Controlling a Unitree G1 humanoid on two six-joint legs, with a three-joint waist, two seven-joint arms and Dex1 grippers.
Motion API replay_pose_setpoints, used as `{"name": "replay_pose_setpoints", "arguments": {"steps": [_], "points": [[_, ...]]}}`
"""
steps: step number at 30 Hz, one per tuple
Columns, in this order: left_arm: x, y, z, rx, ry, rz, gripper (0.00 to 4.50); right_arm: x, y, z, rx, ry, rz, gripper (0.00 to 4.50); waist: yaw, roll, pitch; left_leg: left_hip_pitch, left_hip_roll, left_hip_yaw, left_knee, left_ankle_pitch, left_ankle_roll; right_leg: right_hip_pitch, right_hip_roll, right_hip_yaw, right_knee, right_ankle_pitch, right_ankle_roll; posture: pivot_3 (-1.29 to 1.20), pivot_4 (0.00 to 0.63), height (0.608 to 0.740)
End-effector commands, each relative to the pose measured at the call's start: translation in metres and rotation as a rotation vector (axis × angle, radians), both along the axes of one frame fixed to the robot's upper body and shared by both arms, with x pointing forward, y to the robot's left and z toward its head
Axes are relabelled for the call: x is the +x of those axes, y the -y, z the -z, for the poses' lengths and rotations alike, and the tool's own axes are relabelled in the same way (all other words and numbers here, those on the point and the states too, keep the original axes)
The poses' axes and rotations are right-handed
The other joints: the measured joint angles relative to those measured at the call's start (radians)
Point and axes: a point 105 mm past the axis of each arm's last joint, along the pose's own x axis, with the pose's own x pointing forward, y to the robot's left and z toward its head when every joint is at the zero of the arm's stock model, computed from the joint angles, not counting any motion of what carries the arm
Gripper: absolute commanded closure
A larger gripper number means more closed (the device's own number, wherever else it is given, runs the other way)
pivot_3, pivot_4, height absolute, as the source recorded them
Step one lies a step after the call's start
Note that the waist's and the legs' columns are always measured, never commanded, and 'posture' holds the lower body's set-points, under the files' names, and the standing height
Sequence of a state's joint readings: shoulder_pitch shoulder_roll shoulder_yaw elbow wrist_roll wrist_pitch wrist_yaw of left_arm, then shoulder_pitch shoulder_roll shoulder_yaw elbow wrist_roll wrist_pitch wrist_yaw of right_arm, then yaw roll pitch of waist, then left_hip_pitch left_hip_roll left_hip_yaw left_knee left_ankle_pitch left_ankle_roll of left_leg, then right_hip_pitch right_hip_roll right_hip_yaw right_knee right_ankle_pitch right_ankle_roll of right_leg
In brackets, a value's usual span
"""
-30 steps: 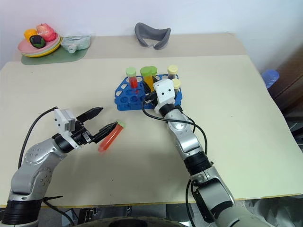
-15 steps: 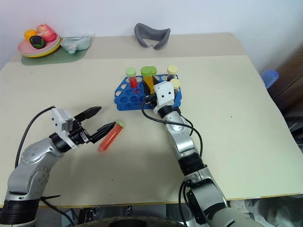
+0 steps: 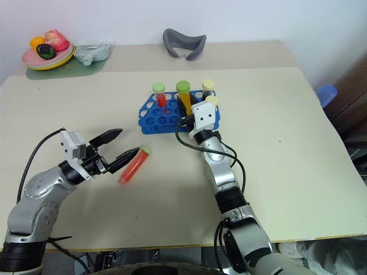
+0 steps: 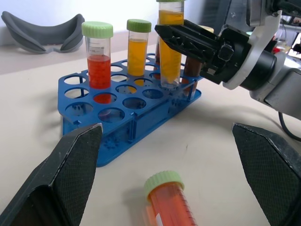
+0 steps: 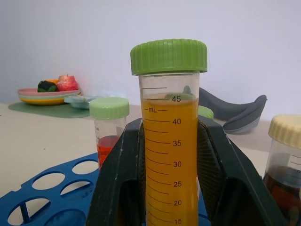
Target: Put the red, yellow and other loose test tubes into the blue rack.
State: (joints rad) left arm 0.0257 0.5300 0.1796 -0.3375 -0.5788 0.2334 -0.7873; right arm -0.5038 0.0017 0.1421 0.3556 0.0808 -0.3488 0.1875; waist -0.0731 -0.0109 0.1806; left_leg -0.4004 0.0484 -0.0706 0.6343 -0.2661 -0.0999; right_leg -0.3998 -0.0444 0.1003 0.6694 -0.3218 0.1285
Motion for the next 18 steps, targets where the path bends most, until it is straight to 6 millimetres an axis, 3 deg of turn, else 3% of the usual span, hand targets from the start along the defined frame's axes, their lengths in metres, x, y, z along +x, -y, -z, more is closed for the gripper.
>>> {"name": "replay_pose_setpoints", "arguments": {"steps": [1, 5, 18], "points": [[-0.003, -0.001, -0.012, 0.0, 0.05, 0.008, 0.0, -0.003, -0.006, 0.001, 0.003, 0.002, -0.014, 3.43, 0.0, 0.0, 0.0, 0.002, 0.0, 0.0, 0.0, 0.0, 0.0, 0.002, 0.0, 0.0, 0.0, 0.0, 0.0, 0.0, 0.15, 0.74], [-0.003, -0.001, -0.011, 0.0, 0.05, 0.009, 0.0, -0.001, -0.009, -0.001, 0.004, 0.0, -0.017, 3.43, 0.0, 0.0, 0.0, 0.008, 0.0, 0.0, -0.002, 0.0, 0.0, 0.007, 0.0, 0.0, -0.001, 0.0, 0.0, 0.0, 0.15, 0.74], [-0.004, -0.002, -0.009, -0.002, 0.046, 0.005, 0.0, 0.007, -0.003, 0.001, 0.006, 0.0, 0.019, 3.43, 0.001, 0.0, 0.0, 0.009, 0.0, 0.001, -0.002, 0.0, 0.0, 0.008, 0.0, 0.001, -0.002, 0.0, 0.0, 0.0, 0.15, 0.74]]}}
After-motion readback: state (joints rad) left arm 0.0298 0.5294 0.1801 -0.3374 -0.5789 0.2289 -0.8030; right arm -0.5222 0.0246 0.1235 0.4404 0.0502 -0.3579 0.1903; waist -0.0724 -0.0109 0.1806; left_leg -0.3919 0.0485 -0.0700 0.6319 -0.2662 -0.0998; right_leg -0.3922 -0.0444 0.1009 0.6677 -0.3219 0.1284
